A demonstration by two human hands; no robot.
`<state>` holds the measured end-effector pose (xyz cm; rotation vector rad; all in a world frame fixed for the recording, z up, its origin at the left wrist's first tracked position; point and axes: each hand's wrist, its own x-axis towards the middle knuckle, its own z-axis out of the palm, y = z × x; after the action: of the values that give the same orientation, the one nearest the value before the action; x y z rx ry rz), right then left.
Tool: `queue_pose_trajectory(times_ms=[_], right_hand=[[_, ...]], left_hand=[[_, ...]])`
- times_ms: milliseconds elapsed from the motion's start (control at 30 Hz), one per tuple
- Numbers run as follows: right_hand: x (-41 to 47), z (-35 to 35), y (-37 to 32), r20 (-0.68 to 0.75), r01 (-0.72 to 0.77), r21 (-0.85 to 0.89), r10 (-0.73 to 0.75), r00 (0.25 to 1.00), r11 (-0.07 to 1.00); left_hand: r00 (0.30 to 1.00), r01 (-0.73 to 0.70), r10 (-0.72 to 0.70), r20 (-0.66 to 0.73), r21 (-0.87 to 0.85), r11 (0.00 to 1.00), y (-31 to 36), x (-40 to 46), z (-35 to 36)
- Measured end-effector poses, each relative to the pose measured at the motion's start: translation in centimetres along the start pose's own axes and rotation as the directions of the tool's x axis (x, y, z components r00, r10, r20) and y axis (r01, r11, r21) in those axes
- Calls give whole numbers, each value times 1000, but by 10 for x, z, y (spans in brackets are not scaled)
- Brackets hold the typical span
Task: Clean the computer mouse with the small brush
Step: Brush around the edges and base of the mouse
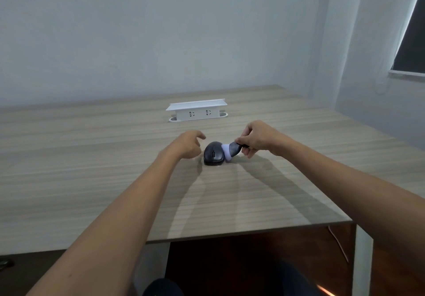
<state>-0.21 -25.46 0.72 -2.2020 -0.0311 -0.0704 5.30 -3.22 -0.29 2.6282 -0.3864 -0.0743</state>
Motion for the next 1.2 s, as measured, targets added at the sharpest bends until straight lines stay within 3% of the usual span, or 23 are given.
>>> queue_pose_trajectory(times_ms=[133,367,567,1033,1200], right_hand=[[2,-1,-3,-27,14,12,-14,1000,1000],[8,-4,-3,-44,21,3,-21,999,1000],[13,3,-3,-56,65,31,-64,996,997],[15,13,-8,33,112,23,-113,993,993],[15,15,-1,-92,130,-159,-145,985,979]], left_hand=[[964,-209,153,220,260,943,6,1,-10],[894,-346,236,381,251,904,23,0,-13],[939,-244,101,329,432,868,21,7,-20],[965,-187,94,245,392,901,-8,2,-27],[967,-190,108,229,378,906,-8,0,-24]])
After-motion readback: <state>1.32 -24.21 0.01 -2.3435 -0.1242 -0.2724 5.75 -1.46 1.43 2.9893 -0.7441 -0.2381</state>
